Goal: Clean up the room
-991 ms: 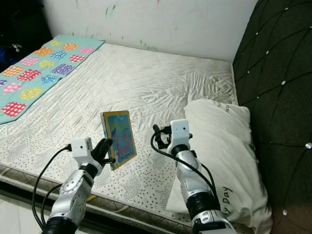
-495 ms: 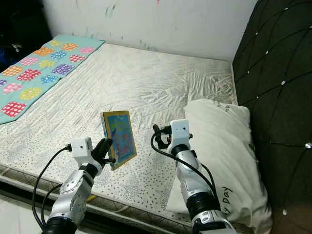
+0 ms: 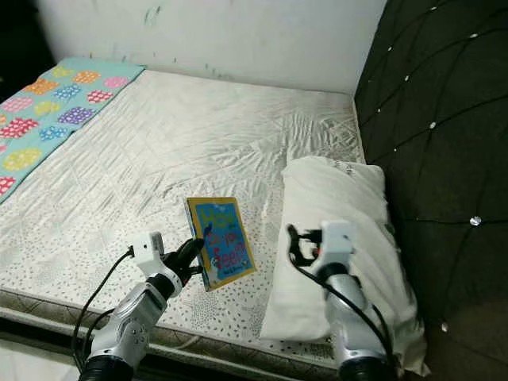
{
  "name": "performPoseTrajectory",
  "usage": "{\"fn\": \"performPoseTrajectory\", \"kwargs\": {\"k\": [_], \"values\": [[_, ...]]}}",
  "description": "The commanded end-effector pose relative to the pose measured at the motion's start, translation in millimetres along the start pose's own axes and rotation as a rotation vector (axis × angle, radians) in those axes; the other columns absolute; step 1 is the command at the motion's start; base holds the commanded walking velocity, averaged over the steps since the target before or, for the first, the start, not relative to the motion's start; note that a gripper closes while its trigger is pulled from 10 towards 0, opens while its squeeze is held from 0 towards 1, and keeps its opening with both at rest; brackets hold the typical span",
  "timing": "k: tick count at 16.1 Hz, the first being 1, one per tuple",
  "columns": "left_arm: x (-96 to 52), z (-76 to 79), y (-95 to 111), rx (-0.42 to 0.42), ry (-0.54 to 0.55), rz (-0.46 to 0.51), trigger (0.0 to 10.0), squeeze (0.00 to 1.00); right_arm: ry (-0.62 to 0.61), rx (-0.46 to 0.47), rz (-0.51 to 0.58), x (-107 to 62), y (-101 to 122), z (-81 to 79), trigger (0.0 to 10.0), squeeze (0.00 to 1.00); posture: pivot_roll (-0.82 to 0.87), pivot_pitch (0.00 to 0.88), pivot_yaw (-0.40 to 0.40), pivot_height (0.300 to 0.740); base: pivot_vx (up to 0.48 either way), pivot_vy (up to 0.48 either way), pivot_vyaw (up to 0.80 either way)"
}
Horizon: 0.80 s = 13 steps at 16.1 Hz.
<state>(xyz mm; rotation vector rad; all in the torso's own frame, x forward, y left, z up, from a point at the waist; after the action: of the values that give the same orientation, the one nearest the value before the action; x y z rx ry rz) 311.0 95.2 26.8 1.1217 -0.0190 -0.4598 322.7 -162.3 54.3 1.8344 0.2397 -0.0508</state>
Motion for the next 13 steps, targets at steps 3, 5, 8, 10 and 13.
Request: {"fn": "performPoseTrajectory", "kwargs": {"k": [3,5,8,10,13], "values": [[-0.4,27.6,-16,-0.152,-0.118,-0.062,10.0,0.0,0.003,0.0,-0.004,-9.6,7,-1.2,10.0,0.0,-0.18,0.041,-0.032,0.74,0.0,0.0,0.0],[-1.2,31.6,-28,-0.195,-0.152,-0.123,10.0,0.0,-0.004,-0.007,-0.007,-14.4,8,3.6,10.0,0.0,-0.2,0.06,-0.04,0.74,0.0,0.0,0.0],[0.7,29.8,-37,-0.223,-0.154,-0.197,10.0,0.0,-0.009,-0.013,-0.008,-23.7,16,8.9,10.0,0.0,-0.23,0.084,-0.052,0.74,0.0,0.0,0.0],[3.0,23.8,-33,-0.205,-0.121,-0.189,10.0,0.0,-0.028,-0.009,-0.01,-30.4,24,16.7,10.0,0.0,-0.24,0.097,-0.057,0.74,0.0,0.0,0.0],[-2.6,12.7,-38,-0.193,-0.071,-0.227,10.0,0.0,-0.074,0.008,-0.057,-48.5,23,34.9,10.0,0.0,-0.25,0.12,-0.069,0.74,0.0,0.0,0.0]]}}
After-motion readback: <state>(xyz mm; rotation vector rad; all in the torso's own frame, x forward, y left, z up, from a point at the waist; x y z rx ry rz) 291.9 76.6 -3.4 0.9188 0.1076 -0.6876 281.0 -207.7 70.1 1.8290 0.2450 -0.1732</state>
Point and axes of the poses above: a point about 5 cm out from each wrist's last joint towards the gripper, its own x axis pointing out of the wrist towards the gripper, its own y axis along the axis of the wrist's last joint, z = x × y, the point moved 3 cm from there along x, pointing out of the wrist towards the gripper, and after that the axes turned 12 degrees about x, right-handed, at the moved point
